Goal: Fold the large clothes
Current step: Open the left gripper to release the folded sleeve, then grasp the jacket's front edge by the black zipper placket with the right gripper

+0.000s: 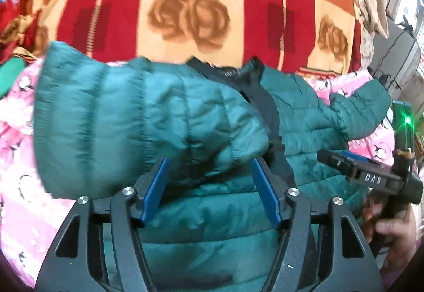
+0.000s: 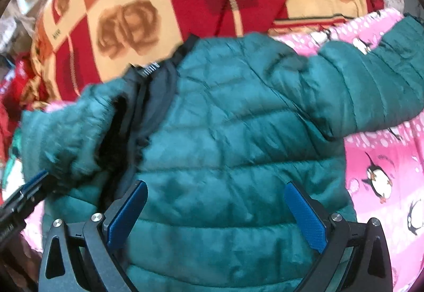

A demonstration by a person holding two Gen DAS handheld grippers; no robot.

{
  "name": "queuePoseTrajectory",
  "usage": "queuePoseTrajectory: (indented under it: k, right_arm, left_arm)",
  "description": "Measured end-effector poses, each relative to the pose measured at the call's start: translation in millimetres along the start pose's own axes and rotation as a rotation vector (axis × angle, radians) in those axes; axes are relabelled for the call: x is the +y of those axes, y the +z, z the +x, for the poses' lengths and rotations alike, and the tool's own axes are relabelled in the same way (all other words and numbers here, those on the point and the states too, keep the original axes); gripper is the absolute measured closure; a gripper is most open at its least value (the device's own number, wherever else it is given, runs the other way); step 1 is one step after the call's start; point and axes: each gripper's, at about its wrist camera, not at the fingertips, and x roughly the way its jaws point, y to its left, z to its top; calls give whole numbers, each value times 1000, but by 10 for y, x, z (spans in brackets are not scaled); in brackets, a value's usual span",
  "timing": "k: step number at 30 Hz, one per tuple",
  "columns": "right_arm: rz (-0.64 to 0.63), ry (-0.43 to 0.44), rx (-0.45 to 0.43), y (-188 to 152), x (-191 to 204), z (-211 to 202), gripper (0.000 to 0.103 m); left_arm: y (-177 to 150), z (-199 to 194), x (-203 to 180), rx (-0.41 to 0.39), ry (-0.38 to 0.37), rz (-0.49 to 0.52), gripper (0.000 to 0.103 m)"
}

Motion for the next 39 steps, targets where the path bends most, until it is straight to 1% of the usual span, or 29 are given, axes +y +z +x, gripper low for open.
queuePoseTrajectory:
  k: [3, 6, 7, 9, 16, 21, 25, 26, 27, 28, 30, 31, 33, 35, 36, 39]
  right_arm:
    - [-44, 57, -19, 83, 175, -45, 0]
    - [-58, 140, -14, 146, 359, -19, 0]
    - [-64, 166, -12, 175, 434, 4, 1]
    - [-83, 193, -12, 221, 576, 62, 7]
    - [-158, 190, 27, 324, 985, 403, 8]
    - [-189, 177, 70, 379, 1144, 681, 8]
    - [-225, 206, 75, 354, 1253, 801, 8]
    - [-237, 211, 73, 345, 1280, 827, 13]
    - [-249, 206, 71, 340, 1309, 863, 21]
    - [-259, 188, 62, 328, 1323, 892, 24]
    - [-269, 161, 29, 314, 1308, 898, 43]
    - [-267, 156, 16, 322, 1287, 879, 48]
    - [-250, 159, -6, 351, 1218, 823, 70]
    - [-223, 174, -26, 397, 1118, 753, 80]
    - [-211, 184, -32, 414, 1075, 725, 83]
    - [-207, 197, -44, 419, 1049, 658, 88]
  left_arm:
    - [-13, -156, 190, -25, 44, -38, 38]
    - [-64, -263, 402, -44, 88, -89, 38]
    - [-81, -286, 476, -48, 110, -107, 38]
    - [-118, -318, 610, -54, 132, -138, 38]
    - [-267, -410, 1046, -75, 168, -272, 38]
    - [-324, -362, 1268, -71, 165, -355, 38]
    - [-368, -310, 1371, -63, 148, -392, 38]
    - [-371, -296, 1375, -61, 146, -396, 38]
    - [-376, -277, 1384, -57, 143, -401, 38]
    - [-384, -261, 1392, -54, 140, -405, 38]
    - [-399, -239, 1407, -50, 133, -412, 38]
    - [-401, -234, 1411, -49, 131, -415, 38]
    - [-402, -221, 1423, -48, 128, -418, 38]
    - [-400, -211, 1403, -45, 129, -416, 38]
    - [-400, -207, 1389, -44, 133, -413, 38]
    - [-409, -198, 1365, -39, 138, -411, 38]
